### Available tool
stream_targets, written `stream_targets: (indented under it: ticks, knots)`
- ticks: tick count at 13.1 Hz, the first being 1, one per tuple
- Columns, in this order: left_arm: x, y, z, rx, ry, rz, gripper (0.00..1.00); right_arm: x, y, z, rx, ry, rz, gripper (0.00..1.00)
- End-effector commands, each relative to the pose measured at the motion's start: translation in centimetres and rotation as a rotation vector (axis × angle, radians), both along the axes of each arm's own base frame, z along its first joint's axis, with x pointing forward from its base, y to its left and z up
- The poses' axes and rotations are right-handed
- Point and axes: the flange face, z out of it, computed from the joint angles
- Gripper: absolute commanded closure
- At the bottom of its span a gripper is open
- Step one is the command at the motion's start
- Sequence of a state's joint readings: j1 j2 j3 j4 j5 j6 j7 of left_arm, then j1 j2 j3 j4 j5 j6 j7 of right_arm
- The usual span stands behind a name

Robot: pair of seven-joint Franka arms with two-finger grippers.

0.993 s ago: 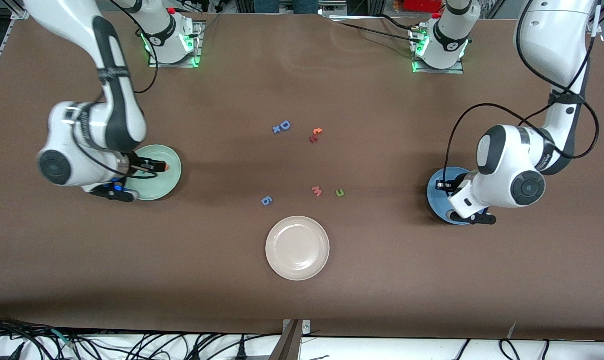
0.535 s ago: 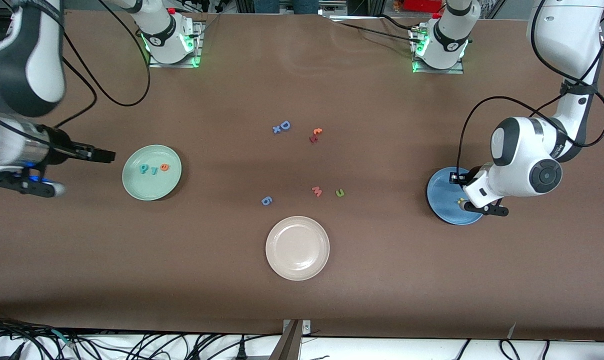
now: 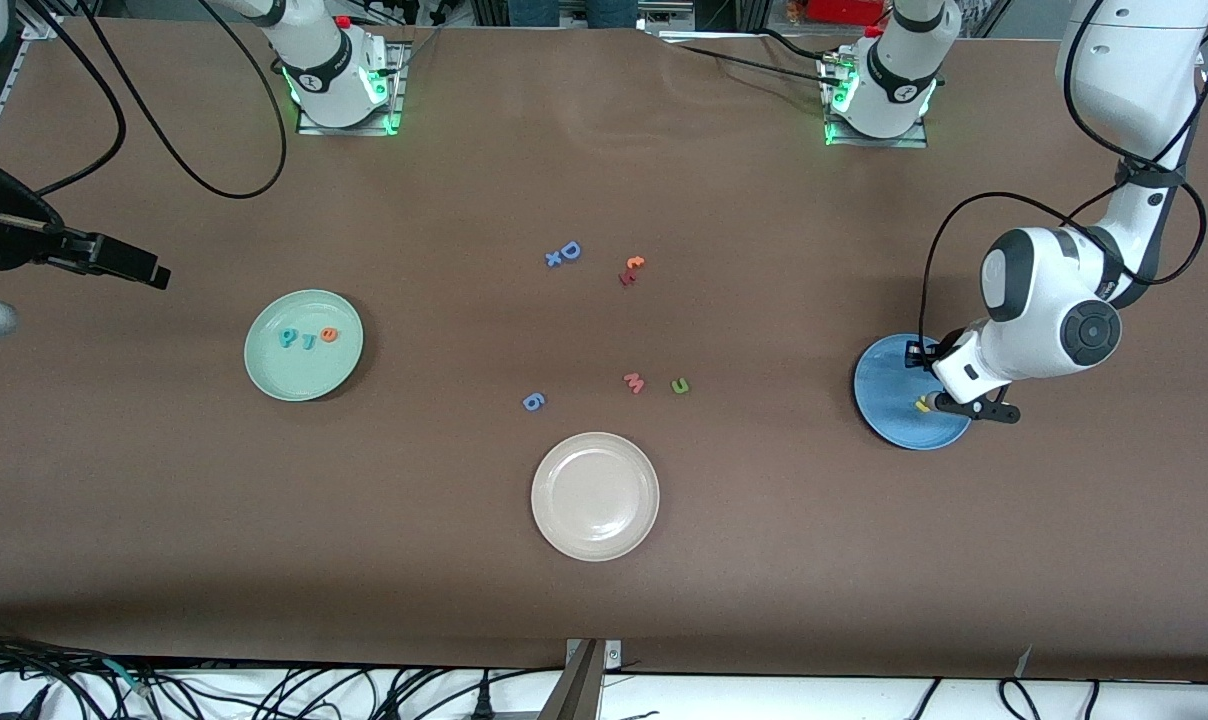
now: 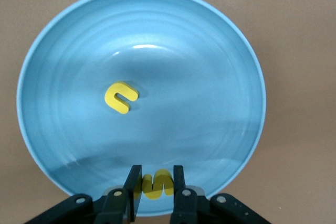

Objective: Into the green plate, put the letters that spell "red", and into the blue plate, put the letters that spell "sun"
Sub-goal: 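Release the e onto the green plate while the left gripper drops the s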

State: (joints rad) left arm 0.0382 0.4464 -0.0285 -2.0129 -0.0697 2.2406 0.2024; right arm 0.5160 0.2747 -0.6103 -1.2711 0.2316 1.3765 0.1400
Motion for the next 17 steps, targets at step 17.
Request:
stream_targets:
  ticks: [17]
  knots:
    - [2.8, -18.9, 2.8, -0.008, 0.072, 0.383, 0.0, -2.0, -1.8, 1.4, -0.041, -0.093, 0.08, 0.0]
